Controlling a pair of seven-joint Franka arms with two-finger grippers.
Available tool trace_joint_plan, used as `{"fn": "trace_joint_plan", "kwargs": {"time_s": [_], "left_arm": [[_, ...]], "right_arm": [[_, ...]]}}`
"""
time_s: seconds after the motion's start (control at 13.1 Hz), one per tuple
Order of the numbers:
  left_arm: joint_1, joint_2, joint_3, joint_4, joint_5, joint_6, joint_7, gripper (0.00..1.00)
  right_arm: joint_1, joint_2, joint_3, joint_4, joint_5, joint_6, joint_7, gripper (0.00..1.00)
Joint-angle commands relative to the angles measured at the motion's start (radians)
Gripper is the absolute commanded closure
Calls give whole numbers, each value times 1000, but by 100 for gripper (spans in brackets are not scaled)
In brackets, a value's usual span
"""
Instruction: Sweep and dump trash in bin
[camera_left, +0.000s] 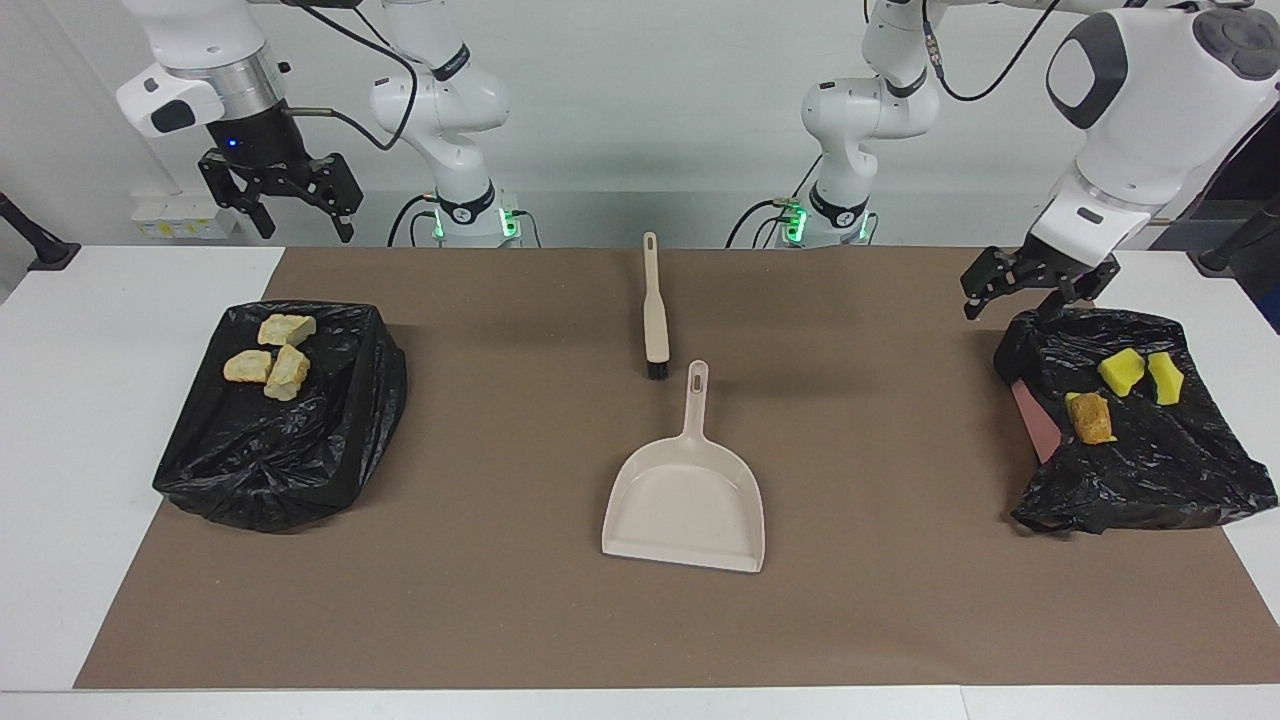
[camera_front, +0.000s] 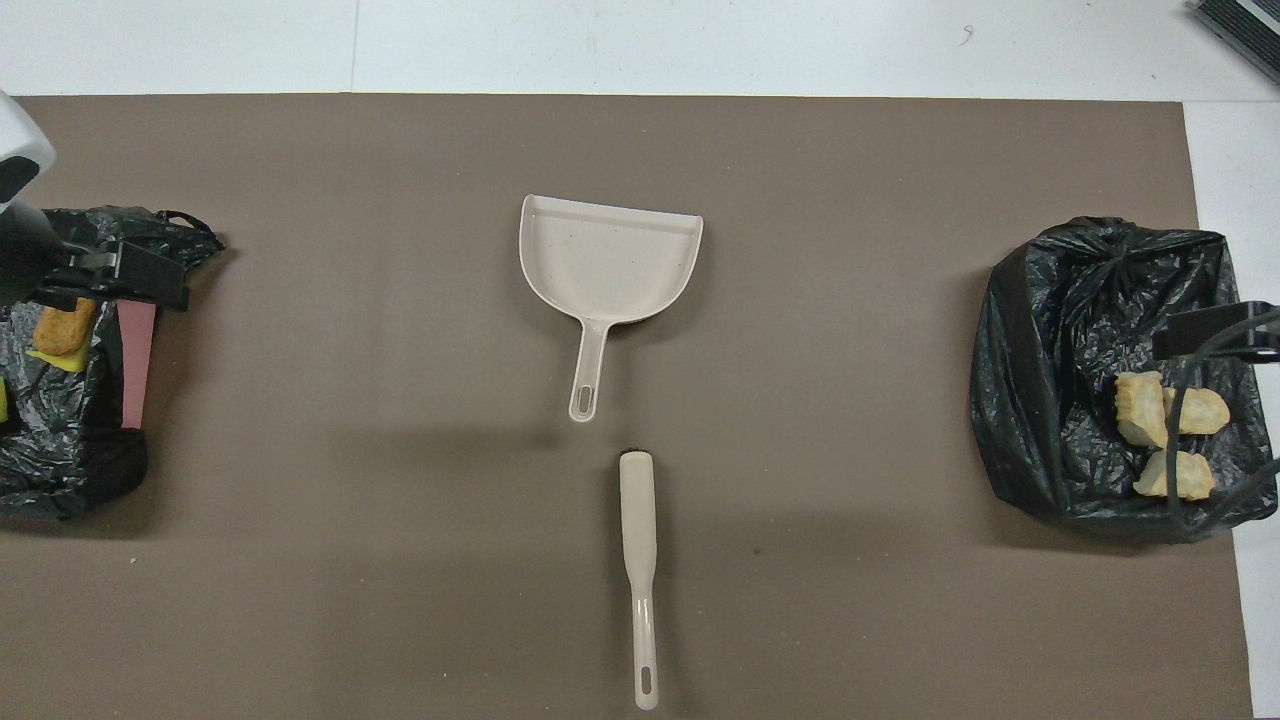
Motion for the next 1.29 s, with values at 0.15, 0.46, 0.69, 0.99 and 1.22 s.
{"fn": "trace_joint_plan", "kwargs": {"time_s": [0.15, 0.46, 0.69, 0.99, 1.22], "left_arm": [[4, -78, 1, -89, 4, -9, 1, 0], [4, -78, 1, -88, 12, -9, 1, 0], [6, -73, 1, -80, 12, 3, -4, 0], [7, -75, 1, -83, 12, 3, -2, 0], [7, -77, 3, -86, 12, 1, -1, 0]], "right_arm": [[-9, -13, 2, -11, 19, 5, -30, 0], [-11, -13, 2, -11, 19, 5, -30, 0], [-11, -13, 3, -11, 19, 5, -30, 0], [-11, -13, 2, -11, 19, 5, -30, 0], [-11, -13, 2, -11, 19, 5, -30, 0]]}}
